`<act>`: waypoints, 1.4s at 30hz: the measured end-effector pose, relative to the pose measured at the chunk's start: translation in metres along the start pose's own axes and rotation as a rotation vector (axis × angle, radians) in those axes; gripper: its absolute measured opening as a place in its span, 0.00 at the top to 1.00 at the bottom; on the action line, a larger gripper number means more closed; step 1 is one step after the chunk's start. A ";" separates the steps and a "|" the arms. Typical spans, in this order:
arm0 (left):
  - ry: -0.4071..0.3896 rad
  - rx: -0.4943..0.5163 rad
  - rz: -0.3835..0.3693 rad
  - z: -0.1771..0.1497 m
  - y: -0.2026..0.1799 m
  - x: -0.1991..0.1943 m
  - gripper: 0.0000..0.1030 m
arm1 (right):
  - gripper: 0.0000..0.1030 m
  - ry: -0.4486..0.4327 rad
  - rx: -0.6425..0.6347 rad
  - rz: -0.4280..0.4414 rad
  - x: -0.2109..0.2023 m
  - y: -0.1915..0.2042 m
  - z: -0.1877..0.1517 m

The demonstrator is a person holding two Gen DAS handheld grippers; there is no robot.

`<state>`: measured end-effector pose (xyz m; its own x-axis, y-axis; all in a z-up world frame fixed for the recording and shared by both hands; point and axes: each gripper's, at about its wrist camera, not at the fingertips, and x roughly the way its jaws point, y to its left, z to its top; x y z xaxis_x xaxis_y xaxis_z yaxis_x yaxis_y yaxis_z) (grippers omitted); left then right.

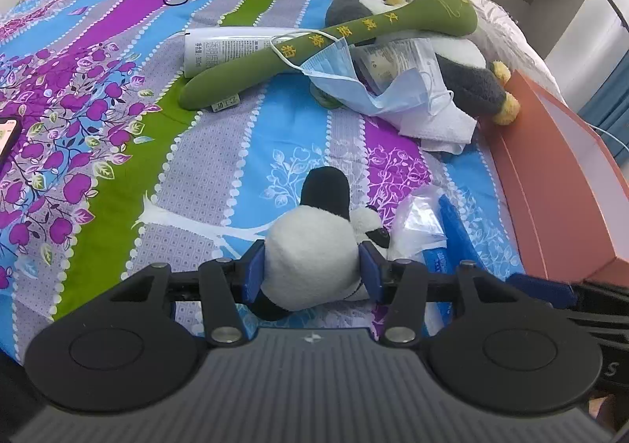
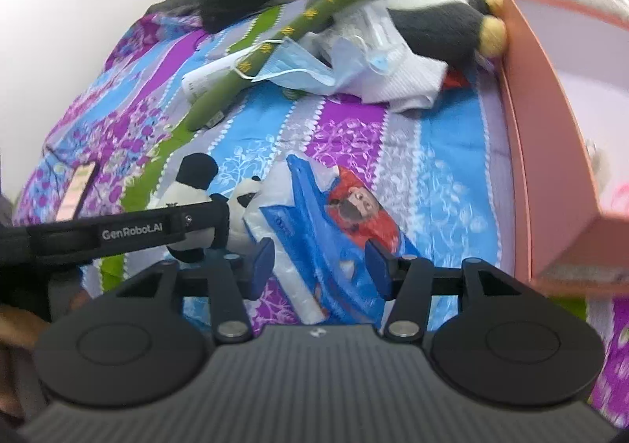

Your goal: Organize soft objects

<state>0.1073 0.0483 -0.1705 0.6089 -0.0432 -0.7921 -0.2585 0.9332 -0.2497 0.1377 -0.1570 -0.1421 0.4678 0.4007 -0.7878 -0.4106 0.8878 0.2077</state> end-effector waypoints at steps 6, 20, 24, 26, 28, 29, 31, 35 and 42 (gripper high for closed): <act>-0.001 0.011 0.007 -0.001 -0.002 -0.001 0.46 | 0.49 -0.004 -0.097 0.015 0.015 0.001 0.002; -0.013 0.030 0.034 0.001 -0.004 -0.009 0.46 | 0.92 -0.047 -0.097 -0.092 0.015 0.008 -0.009; -0.006 0.035 0.037 0.003 -0.005 -0.014 0.46 | 0.93 -0.081 -0.033 -0.135 0.001 0.001 -0.011; -0.006 0.036 0.035 0.006 -0.008 -0.016 0.46 | 0.93 -0.088 -0.006 -0.137 -0.004 -0.002 -0.011; -0.015 0.043 0.032 0.009 -0.013 -0.020 0.46 | 0.93 -0.098 0.009 -0.139 -0.011 -0.004 -0.011; -0.019 0.047 0.032 0.011 -0.016 -0.022 0.46 | 0.93 -0.105 0.010 -0.143 -0.014 -0.005 -0.010; -0.027 0.050 0.023 0.017 -0.022 -0.026 0.46 | 0.93 -0.123 0.018 -0.151 -0.023 -0.006 -0.007; -0.054 0.064 -0.001 0.033 -0.039 -0.040 0.46 | 0.93 -0.166 0.043 -0.151 -0.045 -0.012 0.007; -0.125 0.104 -0.065 0.072 -0.077 -0.064 0.46 | 0.93 -0.245 0.071 -0.150 -0.081 -0.023 0.043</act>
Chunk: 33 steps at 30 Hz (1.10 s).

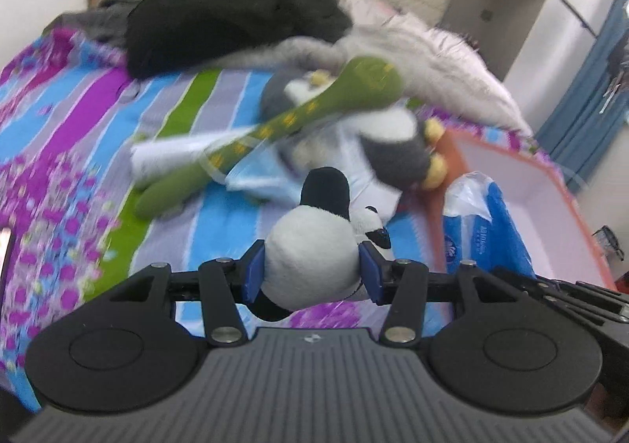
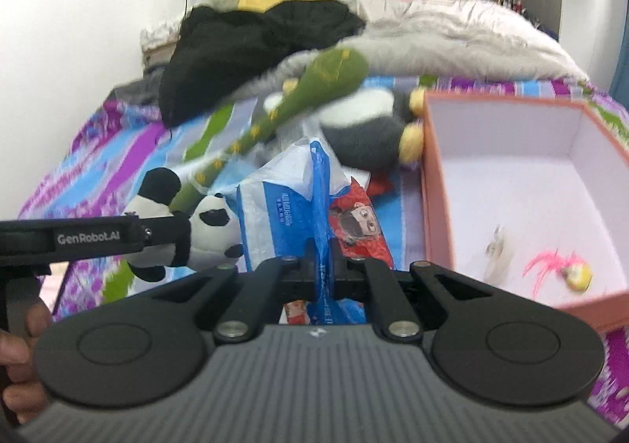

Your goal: Organize soft objects

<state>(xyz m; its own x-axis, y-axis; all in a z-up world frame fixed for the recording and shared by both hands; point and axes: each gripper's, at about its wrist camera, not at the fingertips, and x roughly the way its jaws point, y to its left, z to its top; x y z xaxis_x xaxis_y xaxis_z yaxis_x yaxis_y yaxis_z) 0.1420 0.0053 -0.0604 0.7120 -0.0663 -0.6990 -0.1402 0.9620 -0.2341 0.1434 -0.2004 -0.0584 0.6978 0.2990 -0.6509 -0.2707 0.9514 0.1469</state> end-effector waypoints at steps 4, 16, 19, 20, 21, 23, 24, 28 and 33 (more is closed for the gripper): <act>-0.045 0.030 -0.046 0.025 -0.026 -0.006 0.46 | 0.93 -0.060 0.009 -0.013 -0.014 -0.011 0.027; -0.144 0.122 -0.150 0.087 -0.105 -0.008 0.46 | 0.93 -0.183 0.058 -0.063 -0.041 -0.067 0.085; -0.145 0.143 -0.184 0.094 -0.130 0.000 0.46 | 0.93 -0.208 0.072 -0.093 -0.046 -0.088 0.094; -0.141 0.150 -0.196 0.095 -0.139 0.004 0.46 | 0.93 -0.212 0.078 -0.102 -0.047 -0.095 0.095; -0.135 0.158 -0.210 0.096 -0.149 0.008 0.46 | 0.93 -0.215 0.087 -0.114 -0.048 -0.102 0.096; -0.117 0.179 -0.232 0.096 -0.169 0.020 0.46 | 0.93 -0.216 0.106 -0.142 -0.048 -0.119 0.098; -0.106 0.191 -0.241 0.095 -0.179 0.027 0.46 | 0.93 -0.212 0.114 -0.157 -0.047 -0.127 0.097; -0.046 0.236 -0.270 0.087 -0.218 0.063 0.46 | 0.93 -0.161 0.163 -0.209 -0.034 -0.167 0.088; 0.048 0.272 -0.290 0.071 -0.251 0.116 0.46 | 0.93 -0.054 0.234 -0.236 -0.004 -0.212 0.067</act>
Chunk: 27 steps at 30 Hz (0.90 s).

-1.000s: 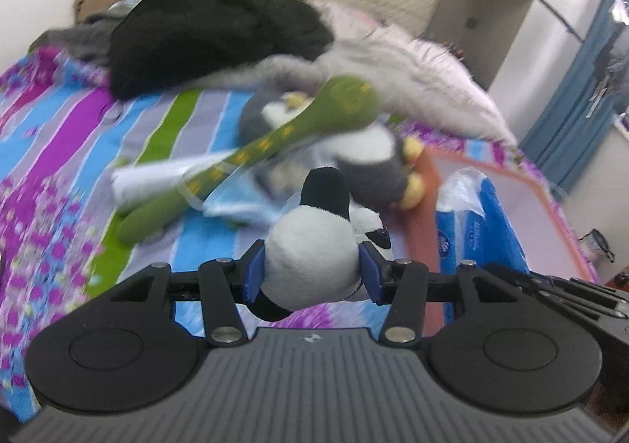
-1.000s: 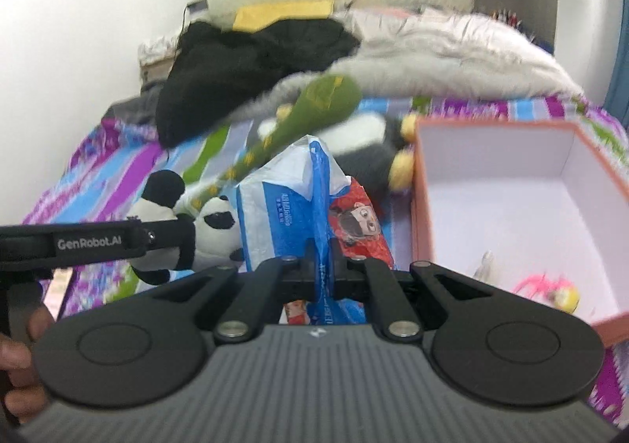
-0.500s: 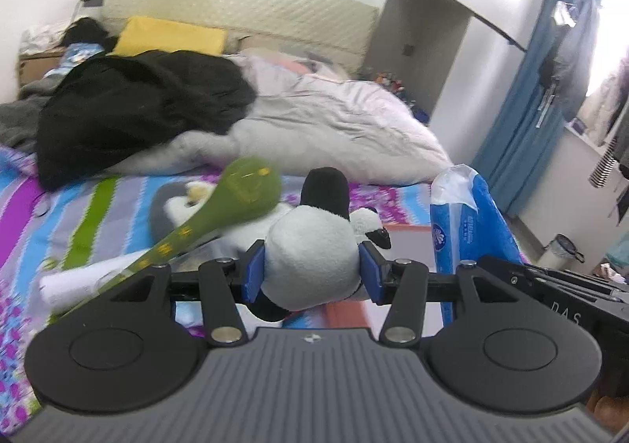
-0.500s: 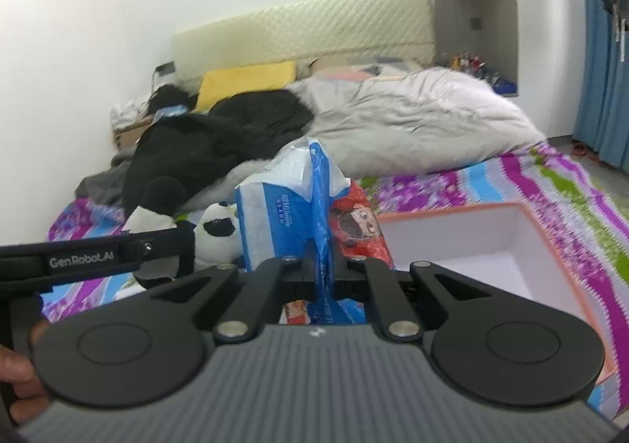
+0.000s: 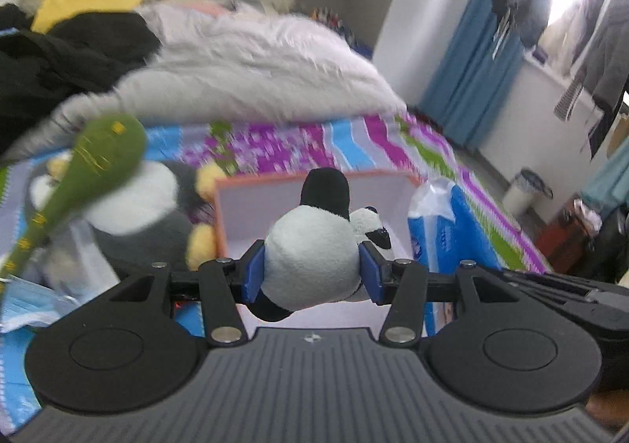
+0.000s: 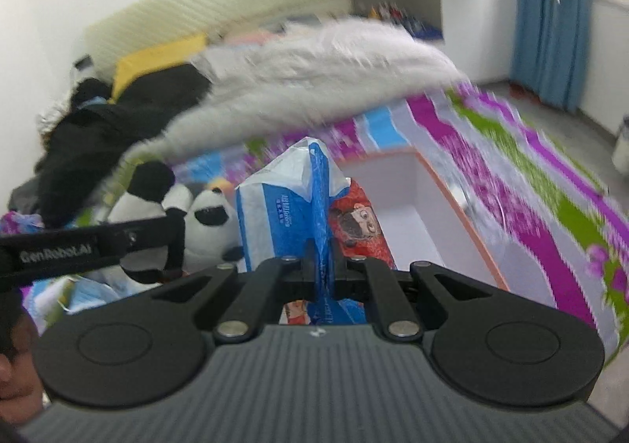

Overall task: Organize soft objects
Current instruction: 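Open left gripper to drop the panda plush while right drops the blue bag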

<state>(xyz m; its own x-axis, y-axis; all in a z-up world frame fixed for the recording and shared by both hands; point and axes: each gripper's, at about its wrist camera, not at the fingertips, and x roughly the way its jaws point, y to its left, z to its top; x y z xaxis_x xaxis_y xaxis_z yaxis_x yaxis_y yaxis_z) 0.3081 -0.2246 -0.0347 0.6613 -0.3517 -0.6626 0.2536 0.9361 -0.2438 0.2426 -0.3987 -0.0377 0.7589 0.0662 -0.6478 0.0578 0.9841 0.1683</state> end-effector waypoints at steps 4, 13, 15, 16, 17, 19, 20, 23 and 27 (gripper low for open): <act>0.085 -0.006 -0.008 -0.008 -0.002 0.044 0.46 | 0.93 0.085 0.023 -0.012 0.032 -0.021 -0.016; 0.187 0.008 0.009 -0.014 -0.003 0.107 0.45 | 0.91 0.203 0.034 -0.006 0.095 -0.048 -0.032; 0.196 0.007 0.010 -0.014 -0.001 0.110 0.45 | 0.91 0.209 0.019 -0.005 0.099 -0.048 -0.033; 0.203 0.005 0.011 -0.013 0.000 0.112 0.44 | 0.90 0.213 0.017 -0.002 0.100 -0.048 -0.033; 0.209 0.014 0.014 -0.013 -0.001 0.111 0.40 | 0.89 0.220 0.019 0.000 0.102 -0.048 -0.032; 0.200 0.045 0.025 -0.013 -0.004 0.107 0.35 | 0.73 0.232 0.031 -0.010 0.104 -0.050 -0.030; 0.190 0.048 0.024 -0.012 -0.004 0.103 0.34 | 0.70 0.232 0.038 -0.009 0.102 -0.050 -0.029; 0.175 0.033 0.012 -0.008 -0.002 0.089 0.34 | 0.68 0.208 0.038 -0.009 0.092 -0.049 -0.023; 0.135 0.043 0.016 -0.002 -0.002 0.060 0.34 | 0.68 0.156 0.027 0.007 0.068 -0.040 -0.013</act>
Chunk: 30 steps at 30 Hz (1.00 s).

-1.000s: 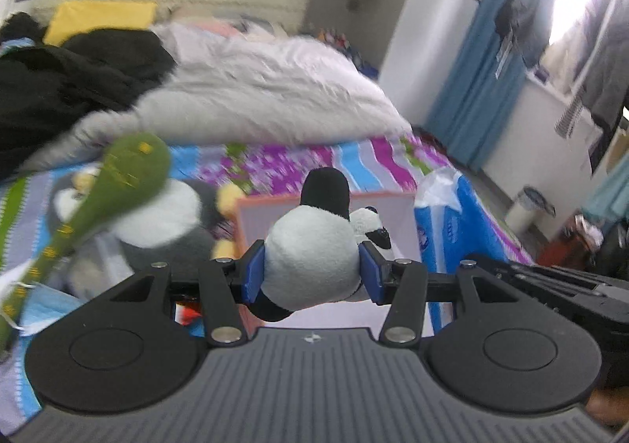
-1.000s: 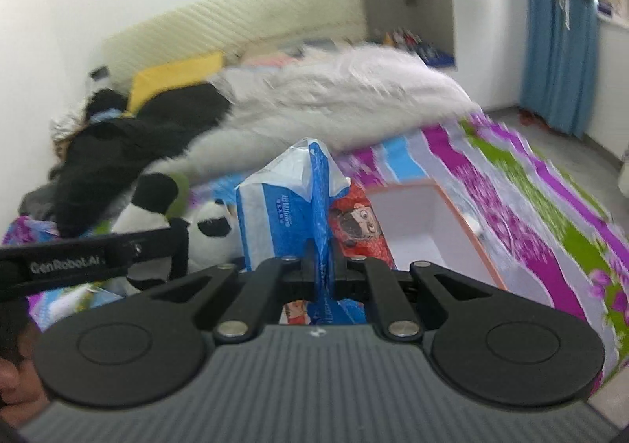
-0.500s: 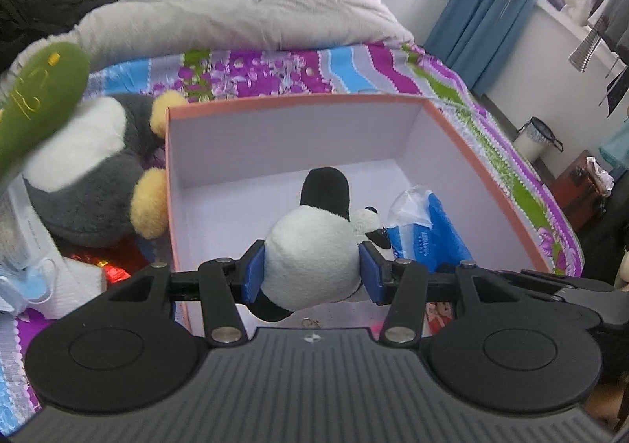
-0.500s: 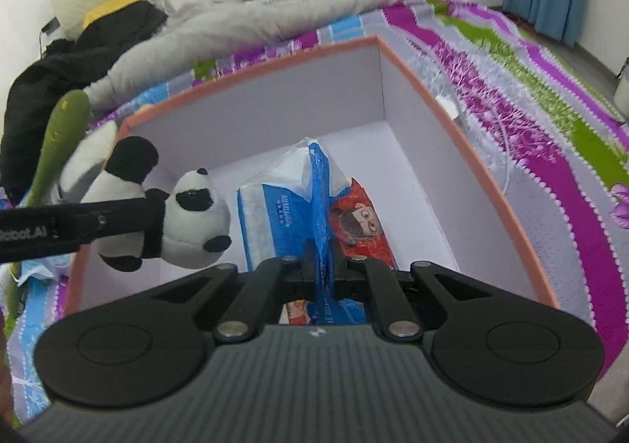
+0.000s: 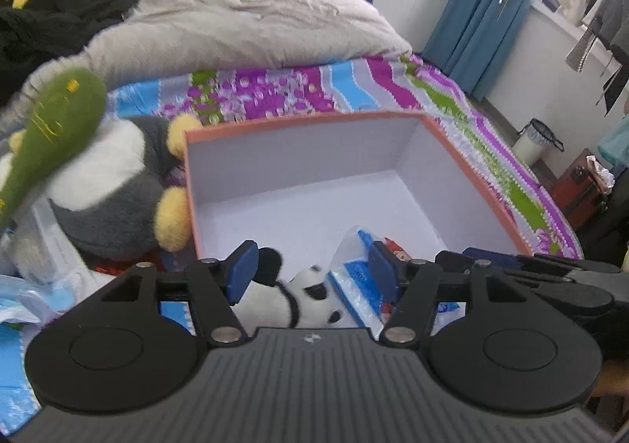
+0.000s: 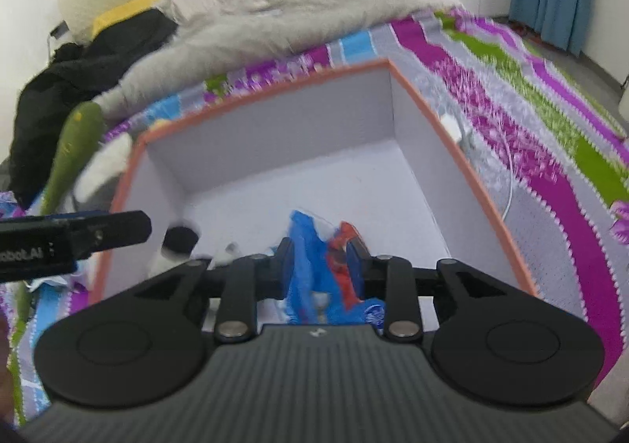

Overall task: Organize soft objects
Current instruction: 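Open left gripper to drop the panda plush while right drops the blue bag, then withdraw both open grippers from the box toward the item pile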

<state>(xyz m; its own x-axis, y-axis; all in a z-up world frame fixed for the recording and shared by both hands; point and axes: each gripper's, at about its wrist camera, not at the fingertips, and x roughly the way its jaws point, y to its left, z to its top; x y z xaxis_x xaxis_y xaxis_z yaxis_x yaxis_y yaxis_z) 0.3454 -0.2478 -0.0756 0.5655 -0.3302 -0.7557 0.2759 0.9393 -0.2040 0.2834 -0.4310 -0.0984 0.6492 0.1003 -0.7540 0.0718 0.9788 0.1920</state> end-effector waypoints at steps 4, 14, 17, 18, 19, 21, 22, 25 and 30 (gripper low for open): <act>-0.059 0.012 0.007 0.000 0.002 -0.041 0.34 | 0.68 -0.063 -0.005 0.030 -0.033 0.015 0.003; -0.195 -0.006 0.025 -0.023 0.022 -0.152 0.34 | 0.68 -0.191 -0.044 0.101 -0.115 0.066 -0.005; -0.228 -0.013 0.029 -0.035 0.031 -0.181 0.34 | 0.68 -0.216 -0.066 0.123 -0.136 0.083 -0.014; -0.238 -0.014 0.029 -0.040 0.034 -0.190 0.34 | 0.68 -0.225 -0.072 0.126 -0.141 0.089 -0.018; -0.249 -0.016 0.029 -0.045 0.038 -0.199 0.34 | 0.68 -0.237 -0.079 0.126 -0.147 0.095 -0.021; -0.263 -0.026 0.032 -0.055 0.046 -0.215 0.34 | 0.68 -0.251 -0.088 0.134 -0.156 0.105 -0.029; -0.269 -0.030 0.033 -0.061 0.050 -0.222 0.34 | 0.68 -0.255 -0.089 0.139 -0.160 0.110 -0.033; -0.283 -0.037 0.042 -0.077 0.062 -0.243 0.34 | 0.68 -0.263 -0.084 0.157 -0.172 0.122 -0.046; -0.288 -0.055 0.049 -0.106 0.081 -0.268 0.34 | 0.68 -0.264 -0.107 0.183 -0.184 0.143 -0.069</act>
<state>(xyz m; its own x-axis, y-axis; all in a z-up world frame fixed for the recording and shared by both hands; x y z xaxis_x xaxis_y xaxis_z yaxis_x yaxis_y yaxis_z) 0.1342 -0.0736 0.0443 0.7768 -0.2898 -0.5591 0.2049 0.9558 -0.2108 0.1214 -0.2968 0.0244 0.8189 0.2397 -0.5214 -0.1348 0.9635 0.2313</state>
